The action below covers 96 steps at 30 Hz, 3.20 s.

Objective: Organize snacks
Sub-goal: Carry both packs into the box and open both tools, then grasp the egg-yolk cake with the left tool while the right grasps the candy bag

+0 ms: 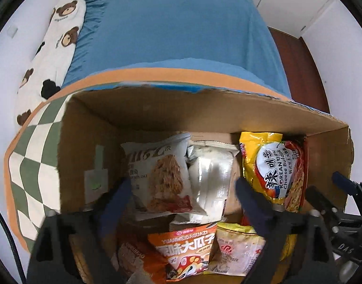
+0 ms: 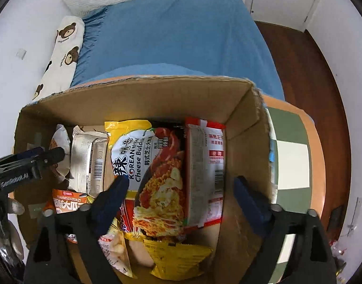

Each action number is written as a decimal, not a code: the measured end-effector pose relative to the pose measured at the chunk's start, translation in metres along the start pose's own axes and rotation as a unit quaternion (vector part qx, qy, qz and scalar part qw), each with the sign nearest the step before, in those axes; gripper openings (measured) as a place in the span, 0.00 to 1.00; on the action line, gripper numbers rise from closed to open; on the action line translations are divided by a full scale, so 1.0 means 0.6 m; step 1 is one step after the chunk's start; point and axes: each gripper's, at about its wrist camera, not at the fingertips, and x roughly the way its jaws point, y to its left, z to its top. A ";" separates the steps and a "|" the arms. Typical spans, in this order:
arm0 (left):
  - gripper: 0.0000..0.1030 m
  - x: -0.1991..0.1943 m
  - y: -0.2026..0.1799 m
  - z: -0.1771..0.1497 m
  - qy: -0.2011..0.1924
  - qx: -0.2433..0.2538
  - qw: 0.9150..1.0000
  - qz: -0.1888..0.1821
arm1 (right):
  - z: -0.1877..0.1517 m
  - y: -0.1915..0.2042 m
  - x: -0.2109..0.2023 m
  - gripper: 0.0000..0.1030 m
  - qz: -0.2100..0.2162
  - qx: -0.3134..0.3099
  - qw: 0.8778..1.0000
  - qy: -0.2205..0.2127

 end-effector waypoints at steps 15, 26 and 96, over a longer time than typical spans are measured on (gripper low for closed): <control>0.99 -0.029 -0.028 -0.056 -0.043 0.016 0.999 0.000 | -0.043 0.009 -0.006 0.95 -0.026 0.002 0.999 -0.035; 0.99 -0.145 -0.041 -0.138 -0.143 0.017 0.990 -0.005 | -0.122 0.022 -0.112 0.97 -0.049 -0.012 0.993 -0.111; 0.47 0.088 -0.002 -0.504 0.002 0.126 0.992 0.014 | -0.646 -0.014 0.061 0.55 0.032 0.069 0.993 0.092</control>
